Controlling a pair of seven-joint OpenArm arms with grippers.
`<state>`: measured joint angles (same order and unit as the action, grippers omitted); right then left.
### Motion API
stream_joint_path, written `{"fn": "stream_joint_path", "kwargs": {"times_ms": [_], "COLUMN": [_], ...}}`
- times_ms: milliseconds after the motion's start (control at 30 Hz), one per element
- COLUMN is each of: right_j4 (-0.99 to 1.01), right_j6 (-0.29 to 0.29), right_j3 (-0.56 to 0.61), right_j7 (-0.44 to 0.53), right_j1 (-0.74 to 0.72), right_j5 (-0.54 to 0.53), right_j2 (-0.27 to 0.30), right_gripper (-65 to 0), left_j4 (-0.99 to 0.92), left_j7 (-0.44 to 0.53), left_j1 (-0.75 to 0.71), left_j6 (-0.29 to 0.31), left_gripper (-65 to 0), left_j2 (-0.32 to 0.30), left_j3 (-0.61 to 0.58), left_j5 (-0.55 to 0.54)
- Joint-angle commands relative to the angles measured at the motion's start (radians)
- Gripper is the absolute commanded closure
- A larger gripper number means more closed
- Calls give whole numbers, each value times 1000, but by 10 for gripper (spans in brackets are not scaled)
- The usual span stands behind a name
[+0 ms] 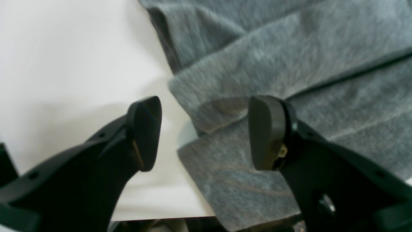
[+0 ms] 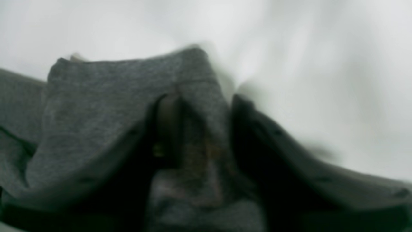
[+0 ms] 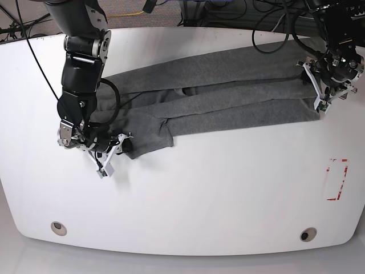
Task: Fold the T-shirt properly
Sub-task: 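Pull the folded shirt end outward with the right gripper to straighten it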
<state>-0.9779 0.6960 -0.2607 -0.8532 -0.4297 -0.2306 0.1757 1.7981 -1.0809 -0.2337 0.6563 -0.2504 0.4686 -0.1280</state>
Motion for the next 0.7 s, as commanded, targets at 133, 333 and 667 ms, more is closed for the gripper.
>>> {"fn": "stream_joint_path", "kwargs": {"times_ms": [133, 333, 667], "right_j4": [-180, -401, -781], "right_j6": [2, 2, 2], "right_j3": [-2, -4, -5], "right_j7": [-36, -139, -329], "right_j1": [-1, 62, 225], "right_j5": [-20, -20, -20], "right_j2": [-5, -6, -5], "right_gripper": [0, 0, 0], "left_j4": [-16, -19, -19], "left_j7": [11, 11, 11], "left_j1": [9, 9, 9], "left_j6": [-2, -2, -2], "left_gripper": [-172, 0, 0], "left_j2": [-13, -13, -13], "left_j3": [3, -1, -26], "left_j5": [-5, -5, -5]}}
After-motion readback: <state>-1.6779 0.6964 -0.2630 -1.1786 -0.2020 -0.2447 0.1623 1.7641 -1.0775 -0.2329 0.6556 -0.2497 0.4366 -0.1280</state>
